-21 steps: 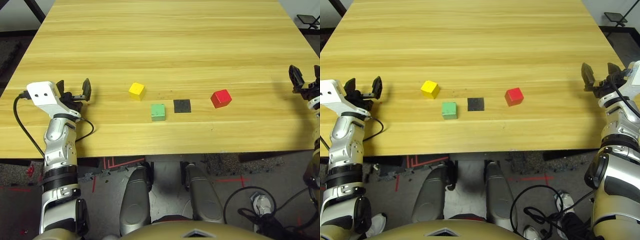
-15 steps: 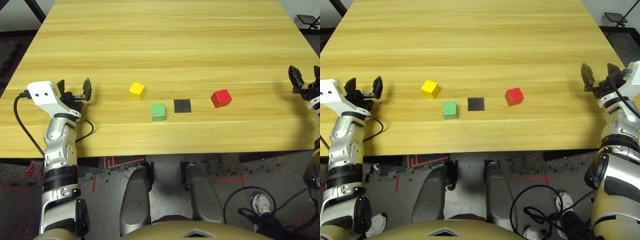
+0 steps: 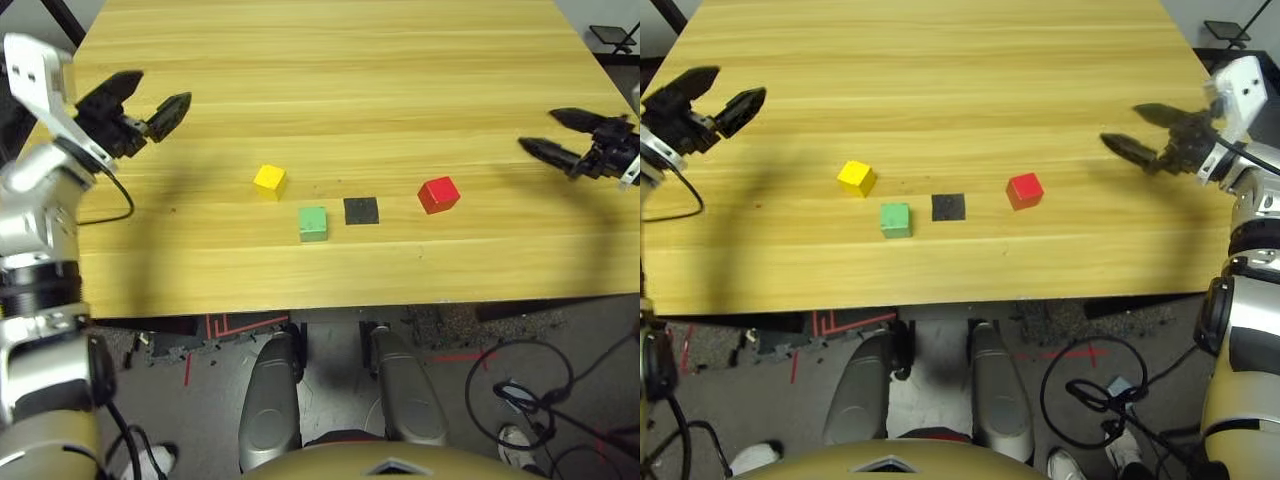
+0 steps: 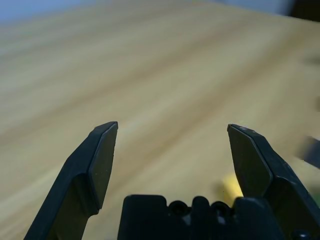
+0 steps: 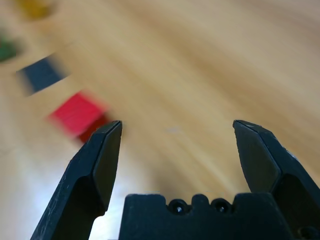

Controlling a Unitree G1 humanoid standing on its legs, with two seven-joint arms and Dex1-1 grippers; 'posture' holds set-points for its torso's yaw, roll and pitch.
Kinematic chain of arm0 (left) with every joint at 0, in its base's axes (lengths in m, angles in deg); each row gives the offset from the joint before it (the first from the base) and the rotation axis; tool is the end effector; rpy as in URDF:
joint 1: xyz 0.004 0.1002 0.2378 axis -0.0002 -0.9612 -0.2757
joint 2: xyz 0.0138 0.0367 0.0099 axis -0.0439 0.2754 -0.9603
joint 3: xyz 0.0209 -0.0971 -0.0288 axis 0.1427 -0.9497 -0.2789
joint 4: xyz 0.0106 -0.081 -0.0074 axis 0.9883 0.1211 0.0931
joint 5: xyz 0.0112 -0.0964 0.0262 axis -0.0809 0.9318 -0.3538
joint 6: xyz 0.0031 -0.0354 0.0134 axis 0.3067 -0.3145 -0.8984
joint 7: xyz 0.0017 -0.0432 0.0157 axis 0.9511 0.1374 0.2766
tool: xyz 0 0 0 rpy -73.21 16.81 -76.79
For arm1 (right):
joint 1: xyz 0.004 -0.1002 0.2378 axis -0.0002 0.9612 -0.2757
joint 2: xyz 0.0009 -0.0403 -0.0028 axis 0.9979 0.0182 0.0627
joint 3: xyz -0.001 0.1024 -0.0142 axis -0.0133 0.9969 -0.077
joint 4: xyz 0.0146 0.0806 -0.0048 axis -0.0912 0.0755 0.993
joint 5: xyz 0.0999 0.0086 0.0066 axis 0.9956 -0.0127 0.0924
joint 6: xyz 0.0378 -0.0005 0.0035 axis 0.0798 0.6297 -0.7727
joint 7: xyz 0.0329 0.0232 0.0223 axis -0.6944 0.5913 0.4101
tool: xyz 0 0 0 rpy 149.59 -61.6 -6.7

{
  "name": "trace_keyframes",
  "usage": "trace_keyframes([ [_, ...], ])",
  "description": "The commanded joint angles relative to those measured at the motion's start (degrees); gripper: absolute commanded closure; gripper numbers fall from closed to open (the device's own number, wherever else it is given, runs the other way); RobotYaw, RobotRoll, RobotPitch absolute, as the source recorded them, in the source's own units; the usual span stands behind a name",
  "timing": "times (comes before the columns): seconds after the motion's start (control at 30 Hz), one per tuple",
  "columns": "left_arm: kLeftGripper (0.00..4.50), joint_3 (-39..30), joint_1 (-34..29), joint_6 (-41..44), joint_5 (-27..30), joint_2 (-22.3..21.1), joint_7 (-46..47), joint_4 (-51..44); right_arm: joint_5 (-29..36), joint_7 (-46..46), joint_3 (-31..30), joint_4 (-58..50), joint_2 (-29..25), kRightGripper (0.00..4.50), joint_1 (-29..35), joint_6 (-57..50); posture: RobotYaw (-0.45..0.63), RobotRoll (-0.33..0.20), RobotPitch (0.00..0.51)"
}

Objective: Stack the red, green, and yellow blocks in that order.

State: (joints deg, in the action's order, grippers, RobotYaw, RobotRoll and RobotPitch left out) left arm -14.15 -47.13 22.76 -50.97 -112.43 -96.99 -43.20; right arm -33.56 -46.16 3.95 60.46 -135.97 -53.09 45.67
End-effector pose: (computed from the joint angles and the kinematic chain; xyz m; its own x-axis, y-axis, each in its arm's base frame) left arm 0.2812 0.2868 0.2527 0.6547 -0.7555 -0.0238 0.7313 0.6251 0.2729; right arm 0.3050 -0.3531 0.2371 0.5209 0.7860 -0.3330 -0.8514 0.4506 -0.2685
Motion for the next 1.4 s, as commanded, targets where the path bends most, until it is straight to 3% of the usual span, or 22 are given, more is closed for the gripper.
trace_keyframes([
  [0.03,0.03,4.02,2.19,4.33,1.20,-0.84,-4.50,-5.00,1.11,-3.73,-8.24,-3.59,-1.17,0.00,-1.98,1.53,0.09,-0.055,0.198],
  [0.3,0.03,8.88,2.21,9.37,1.16,1.84,-4.67,-12.02,7.18,-3.73,-31.33,-7.37,-2.55,0.00,-10.42,7.18,0.15,-0.063,0.186],
  [0.57,0.03,9.77,0.42,10.85,-1.48,1.42,-2.26,-14.03,8.84,-3.73,-41.40,-4.86,0.84,0.00,-15.18,11.72,0.22,-0.063,0.206],
  [0.77,0.03,11.15,-2.10,11.21,-4.07,0.27,-1.93,-15.36,7.31,-3.73,-43.73,-1.44,4.29,0.00,-15.28,15.52,0.24,-0.061,0.217],
  [1.27,0.03,10.60,-4.83,14.03,-3.16,0.91,0.42,-19.52,-3.54,-3.73,-39.71,7.87,9.82,0.00,-15.43,21.69,0.28,-0.045,0.236],
  [1.4,0.00,10.48,-4.81,14.50,-3.01,0.92,0.81,-19.92,-6.38,-3.73,-37.00,8.60,10.84,0.91,-15.61,22.13,0.28,-0.043,0.236],
])
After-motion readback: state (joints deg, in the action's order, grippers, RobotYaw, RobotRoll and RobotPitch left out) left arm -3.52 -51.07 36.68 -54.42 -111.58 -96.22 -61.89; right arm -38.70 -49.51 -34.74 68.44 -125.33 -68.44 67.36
